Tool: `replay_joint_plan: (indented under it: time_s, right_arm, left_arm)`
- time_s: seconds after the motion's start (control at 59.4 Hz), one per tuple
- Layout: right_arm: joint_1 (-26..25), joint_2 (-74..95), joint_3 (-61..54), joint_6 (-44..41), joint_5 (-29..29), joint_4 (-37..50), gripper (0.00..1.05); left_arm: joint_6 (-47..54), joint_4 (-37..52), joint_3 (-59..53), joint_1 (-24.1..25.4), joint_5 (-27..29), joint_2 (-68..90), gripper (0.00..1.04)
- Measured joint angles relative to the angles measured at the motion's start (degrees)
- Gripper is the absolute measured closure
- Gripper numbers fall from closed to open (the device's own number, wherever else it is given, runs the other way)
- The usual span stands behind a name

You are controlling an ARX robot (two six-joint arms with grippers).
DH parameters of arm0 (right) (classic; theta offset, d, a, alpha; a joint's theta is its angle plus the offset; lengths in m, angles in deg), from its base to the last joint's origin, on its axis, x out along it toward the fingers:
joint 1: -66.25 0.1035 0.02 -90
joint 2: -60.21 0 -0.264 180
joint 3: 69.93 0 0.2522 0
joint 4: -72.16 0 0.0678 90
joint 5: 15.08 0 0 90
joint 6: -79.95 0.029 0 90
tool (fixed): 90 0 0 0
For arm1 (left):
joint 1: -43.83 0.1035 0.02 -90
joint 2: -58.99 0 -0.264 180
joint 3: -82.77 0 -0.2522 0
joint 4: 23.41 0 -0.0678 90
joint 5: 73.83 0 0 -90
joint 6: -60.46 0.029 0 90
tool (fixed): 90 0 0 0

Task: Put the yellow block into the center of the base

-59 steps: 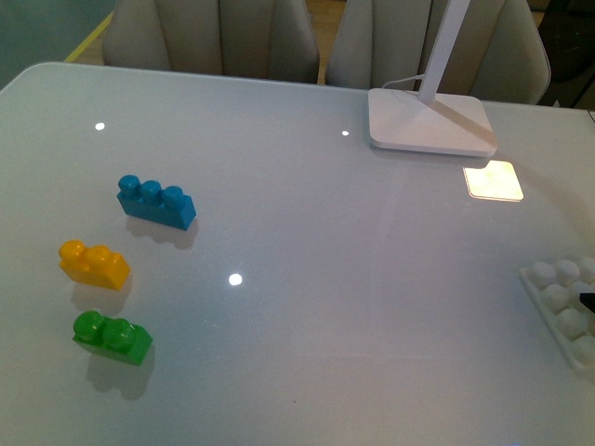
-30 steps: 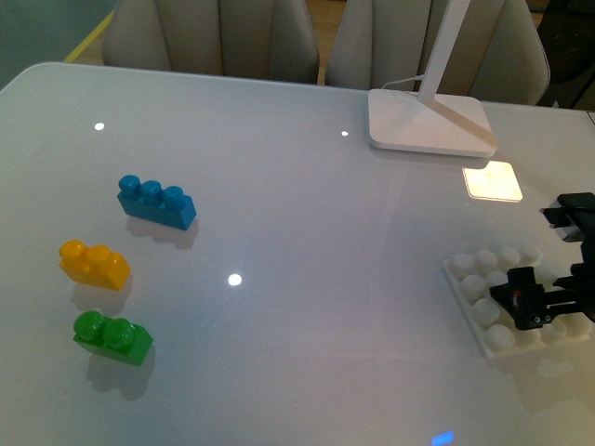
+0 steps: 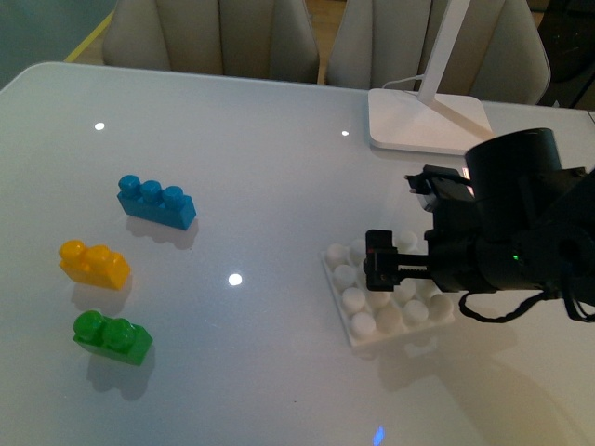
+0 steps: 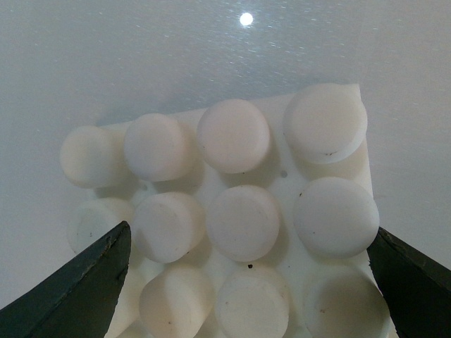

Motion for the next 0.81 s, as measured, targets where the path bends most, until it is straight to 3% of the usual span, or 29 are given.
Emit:
replay_joint_plan:
  time_s: [0.219,0.808]
  right_arm:
    - [6.58,2.03,6.71,6.25,1.46,-5.25,0.09]
    - [14.73,5.6,15.21,20.98,-0.68,-11.52,0.09]
  left_arm:
    - [0.0,0.0,0.0,0.0,0.0,0.0,0.07]
    - [0.0,0.0,0.0,0.0,0.0,0.0,0.07]
